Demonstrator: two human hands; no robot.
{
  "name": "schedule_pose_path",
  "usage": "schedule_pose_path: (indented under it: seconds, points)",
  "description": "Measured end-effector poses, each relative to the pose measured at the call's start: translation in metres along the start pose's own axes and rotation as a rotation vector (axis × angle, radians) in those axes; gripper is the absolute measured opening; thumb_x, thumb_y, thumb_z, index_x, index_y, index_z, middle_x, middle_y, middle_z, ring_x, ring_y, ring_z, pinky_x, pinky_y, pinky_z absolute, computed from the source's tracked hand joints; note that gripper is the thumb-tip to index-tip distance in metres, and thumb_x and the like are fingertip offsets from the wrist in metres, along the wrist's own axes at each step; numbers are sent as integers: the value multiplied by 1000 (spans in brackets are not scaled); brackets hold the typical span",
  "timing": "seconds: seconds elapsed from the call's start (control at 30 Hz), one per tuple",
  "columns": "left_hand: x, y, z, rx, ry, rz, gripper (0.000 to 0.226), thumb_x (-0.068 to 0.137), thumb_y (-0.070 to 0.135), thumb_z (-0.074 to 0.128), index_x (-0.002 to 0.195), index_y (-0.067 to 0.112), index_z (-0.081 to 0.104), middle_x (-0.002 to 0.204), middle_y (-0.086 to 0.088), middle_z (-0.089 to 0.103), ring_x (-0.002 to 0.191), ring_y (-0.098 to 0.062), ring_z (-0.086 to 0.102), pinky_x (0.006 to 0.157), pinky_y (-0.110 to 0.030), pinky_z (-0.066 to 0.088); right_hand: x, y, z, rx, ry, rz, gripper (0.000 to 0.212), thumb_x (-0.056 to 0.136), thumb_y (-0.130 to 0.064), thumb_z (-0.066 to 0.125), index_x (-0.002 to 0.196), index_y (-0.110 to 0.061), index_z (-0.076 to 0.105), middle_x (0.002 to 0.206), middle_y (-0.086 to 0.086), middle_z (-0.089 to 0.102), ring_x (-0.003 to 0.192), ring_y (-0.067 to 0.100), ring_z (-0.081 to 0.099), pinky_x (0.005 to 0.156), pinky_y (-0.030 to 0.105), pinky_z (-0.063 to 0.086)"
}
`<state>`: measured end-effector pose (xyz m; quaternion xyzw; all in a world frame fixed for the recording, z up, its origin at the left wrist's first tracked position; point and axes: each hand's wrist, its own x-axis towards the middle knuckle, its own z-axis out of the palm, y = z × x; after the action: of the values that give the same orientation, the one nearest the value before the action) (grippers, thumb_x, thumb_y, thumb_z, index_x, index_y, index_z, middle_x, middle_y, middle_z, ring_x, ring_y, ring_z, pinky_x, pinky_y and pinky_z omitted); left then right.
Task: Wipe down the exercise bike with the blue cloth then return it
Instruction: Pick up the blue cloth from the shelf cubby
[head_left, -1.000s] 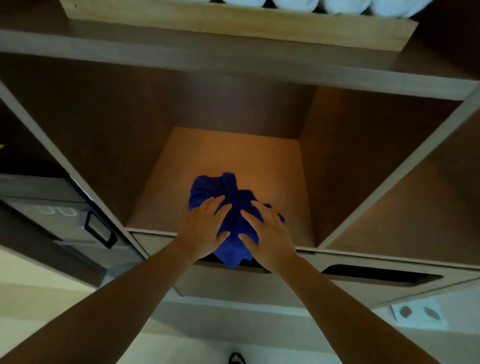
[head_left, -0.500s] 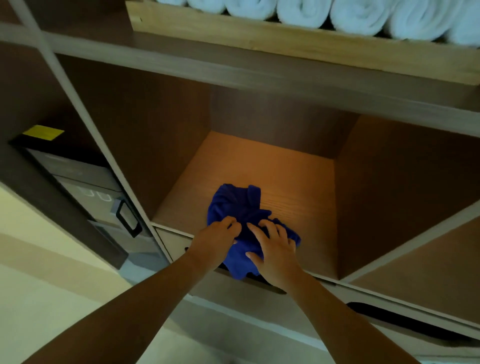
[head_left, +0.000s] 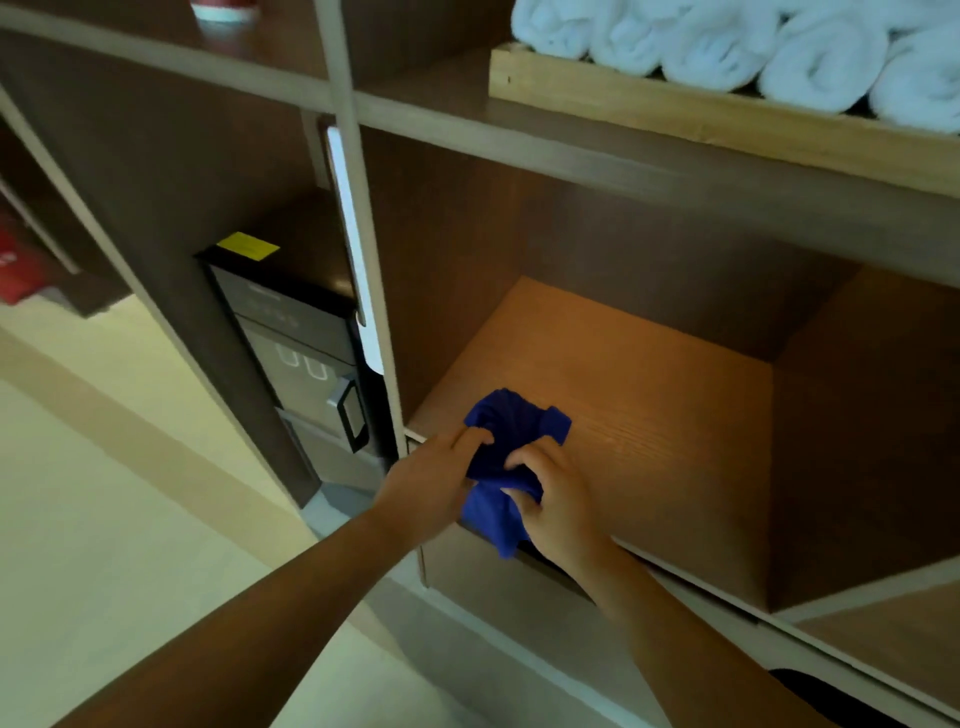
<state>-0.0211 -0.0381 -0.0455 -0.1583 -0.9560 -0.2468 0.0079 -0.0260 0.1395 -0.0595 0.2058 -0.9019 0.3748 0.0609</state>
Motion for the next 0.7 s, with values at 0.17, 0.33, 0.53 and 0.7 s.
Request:
schedule_pose_path:
  seconds: [0.17,0.33,0.53,0.7]
  points:
    - [-32,-30,-34,1,35,-30,51,92,23,49,140,23,33,144,1,33,123,-17,41,98,-30,42,20,-42,21,72,24,-94,31,69,10,58,88,-14,61,94,-4,58,89,12,53,80,24,45]
    - [-78,-65,-76,-36,132,-135,36,88,19,52,124,17,48,127,-1,49,105,-17,51,86,-26,45,41,-101,58,135,-40,-194,34,65,14,57,87,-12,63,94,-1,58,94,11,55,82,18,44]
    - [-162,-125,-143,-24,231,-307,18,87,14,52,105,16,53,104,-2,57,87,-21,55,75,-32,46,68,-190,124,154,-269,-388,29,75,-1,66,99,-18,67,103,-3,62,100,12,56,90,23,46]
    - [-251,-176,-192,-16,391,-544,18,90,15,44,107,21,51,101,1,59,84,-22,57,76,-37,48,76,-278,203,286,-379,-484,34,79,-6,64,108,-24,63,108,-20,55,105,5,55,90,26,48]
